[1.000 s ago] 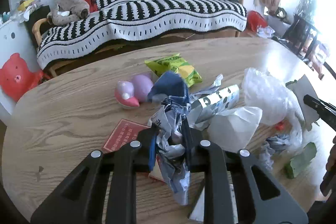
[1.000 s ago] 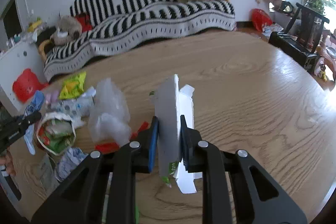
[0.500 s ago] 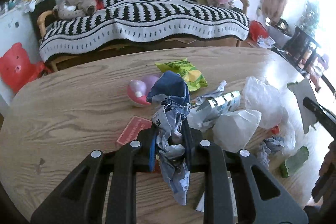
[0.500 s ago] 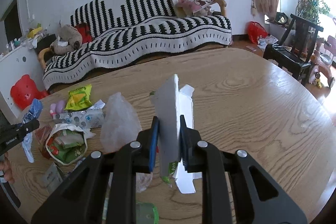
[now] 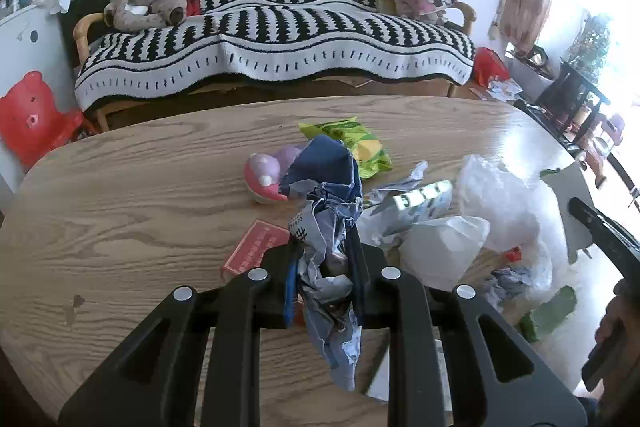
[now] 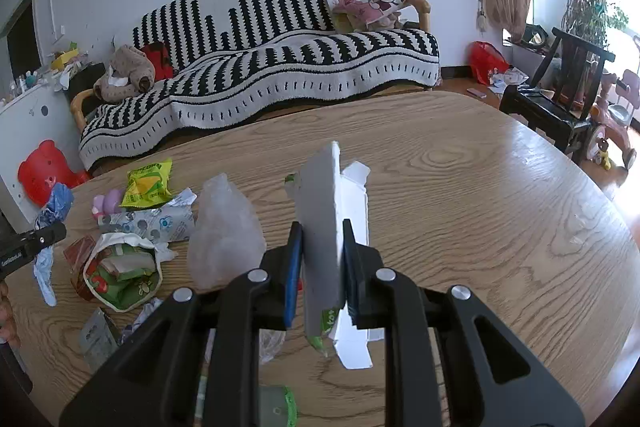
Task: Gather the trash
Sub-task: 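Carry both items to the black bin and open both tools to drop them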
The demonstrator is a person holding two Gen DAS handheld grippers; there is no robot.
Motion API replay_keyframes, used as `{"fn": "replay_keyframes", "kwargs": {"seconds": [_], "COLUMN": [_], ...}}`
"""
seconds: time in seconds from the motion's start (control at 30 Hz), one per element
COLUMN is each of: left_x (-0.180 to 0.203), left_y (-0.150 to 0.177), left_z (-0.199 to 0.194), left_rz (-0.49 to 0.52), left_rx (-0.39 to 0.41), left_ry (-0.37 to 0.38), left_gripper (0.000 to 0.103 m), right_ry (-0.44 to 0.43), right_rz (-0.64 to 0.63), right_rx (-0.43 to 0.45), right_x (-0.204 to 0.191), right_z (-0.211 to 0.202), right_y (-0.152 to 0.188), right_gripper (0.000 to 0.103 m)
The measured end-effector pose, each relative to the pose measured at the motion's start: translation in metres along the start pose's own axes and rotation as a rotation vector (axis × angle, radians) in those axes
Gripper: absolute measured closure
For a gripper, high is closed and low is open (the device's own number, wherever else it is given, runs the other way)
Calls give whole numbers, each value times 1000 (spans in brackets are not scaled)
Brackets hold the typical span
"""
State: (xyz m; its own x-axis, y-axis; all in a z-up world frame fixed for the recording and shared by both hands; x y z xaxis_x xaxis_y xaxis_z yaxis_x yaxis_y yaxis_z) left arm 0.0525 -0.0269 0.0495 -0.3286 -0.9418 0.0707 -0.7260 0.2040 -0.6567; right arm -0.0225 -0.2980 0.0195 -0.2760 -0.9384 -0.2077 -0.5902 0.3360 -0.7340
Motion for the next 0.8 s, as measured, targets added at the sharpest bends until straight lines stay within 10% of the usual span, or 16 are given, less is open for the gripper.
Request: {"fn": "replay_keyframes", "kwargs": {"seconds": [0.17, 0.4, 0.57, 0.8], "left_x": [25, 160, 257, 342], "left_y": [-4, 31, 93, 204], "left_z": [-55, -140, -156, -91], "left_rz": [11, 305, 461, 561], "left_rx": [103, 126, -15, -318], "left_ry": [34, 177, 383, 439], "left_gripper": [83, 83, 83, 83], "right_ry": [-95, -135, -100, -39], "right_rz": [75, 64, 168, 326], "right_rx": [97, 195, 145, -109], "right_x": [1, 44, 127, 206], "right_z": [-41, -161, -234, -214], "right_y": [-6, 10, 65, 187], "right_gripper": [84, 84, 84, 84]}}
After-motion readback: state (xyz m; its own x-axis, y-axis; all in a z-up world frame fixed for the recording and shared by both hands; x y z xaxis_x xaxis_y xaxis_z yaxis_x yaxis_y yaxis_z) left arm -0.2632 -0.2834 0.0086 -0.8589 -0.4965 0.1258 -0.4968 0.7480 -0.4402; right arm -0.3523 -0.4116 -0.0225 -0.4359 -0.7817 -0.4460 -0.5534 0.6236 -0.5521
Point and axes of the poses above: each gripper's, at about its wrist camera, not at the fingertips, and z roughly the way its jaws point, x to its right, y to its underside, the point moved 1 cm from there along z, roughly the way its jaws point, and after that the axes turned 5 degrees about -x, right-handed, at the moved point
